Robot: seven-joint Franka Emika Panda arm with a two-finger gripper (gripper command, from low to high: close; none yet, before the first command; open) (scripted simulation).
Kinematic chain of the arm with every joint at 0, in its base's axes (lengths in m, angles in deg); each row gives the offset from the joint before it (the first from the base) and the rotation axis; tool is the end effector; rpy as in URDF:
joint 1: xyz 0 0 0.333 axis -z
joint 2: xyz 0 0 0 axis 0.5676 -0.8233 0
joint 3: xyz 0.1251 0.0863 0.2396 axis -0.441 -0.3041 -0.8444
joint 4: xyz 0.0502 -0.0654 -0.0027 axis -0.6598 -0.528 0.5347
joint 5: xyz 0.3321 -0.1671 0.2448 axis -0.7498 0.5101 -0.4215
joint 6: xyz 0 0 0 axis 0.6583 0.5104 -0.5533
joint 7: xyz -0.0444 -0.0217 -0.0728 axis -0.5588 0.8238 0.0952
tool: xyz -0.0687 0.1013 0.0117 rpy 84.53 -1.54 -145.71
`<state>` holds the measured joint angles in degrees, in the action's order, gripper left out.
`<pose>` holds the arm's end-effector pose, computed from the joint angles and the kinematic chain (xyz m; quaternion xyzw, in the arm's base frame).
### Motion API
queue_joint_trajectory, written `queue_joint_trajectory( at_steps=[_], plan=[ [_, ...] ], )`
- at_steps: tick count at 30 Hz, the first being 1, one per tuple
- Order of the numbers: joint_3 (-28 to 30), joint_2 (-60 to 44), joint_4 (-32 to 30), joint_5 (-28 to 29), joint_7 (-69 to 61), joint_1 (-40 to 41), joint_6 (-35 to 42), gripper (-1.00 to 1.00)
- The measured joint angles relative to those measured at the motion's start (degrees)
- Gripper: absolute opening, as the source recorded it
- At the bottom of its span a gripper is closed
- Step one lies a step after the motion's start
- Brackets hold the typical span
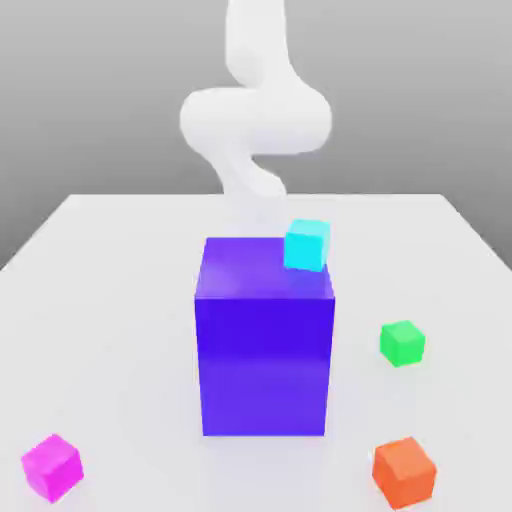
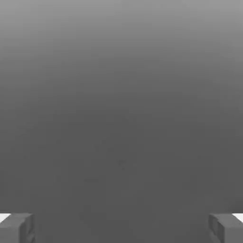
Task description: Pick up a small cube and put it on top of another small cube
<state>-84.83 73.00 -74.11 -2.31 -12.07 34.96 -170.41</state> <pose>0.4646 -0.0192 0.6414 -0.8521 0.3809 -0.3265 0.1491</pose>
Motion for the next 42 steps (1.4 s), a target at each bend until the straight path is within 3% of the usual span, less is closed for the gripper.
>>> queue_joint_trajectory(
  at_steps=[17,28,32,33,42],
  plan=[
    [10.56,-35.67,-1.52,-7.66,-2.27,4.55,-11.38,0.0],
    [13.79,-58.23,-2.54,-10.7,-2.41,10.68,-18.88,0.0],
    [11.11,-66.54,-1.08,-14.01,-4.71,13.46,-24.45,0.0],
    [10.11,-68.54,-0.63,-14.91,-5.38,14.29,-25.96,-1.0],
    [11.28,-65.96,-1.25,-13.51,-4.34,13.42,-24.0,-1.0]
  ],
)
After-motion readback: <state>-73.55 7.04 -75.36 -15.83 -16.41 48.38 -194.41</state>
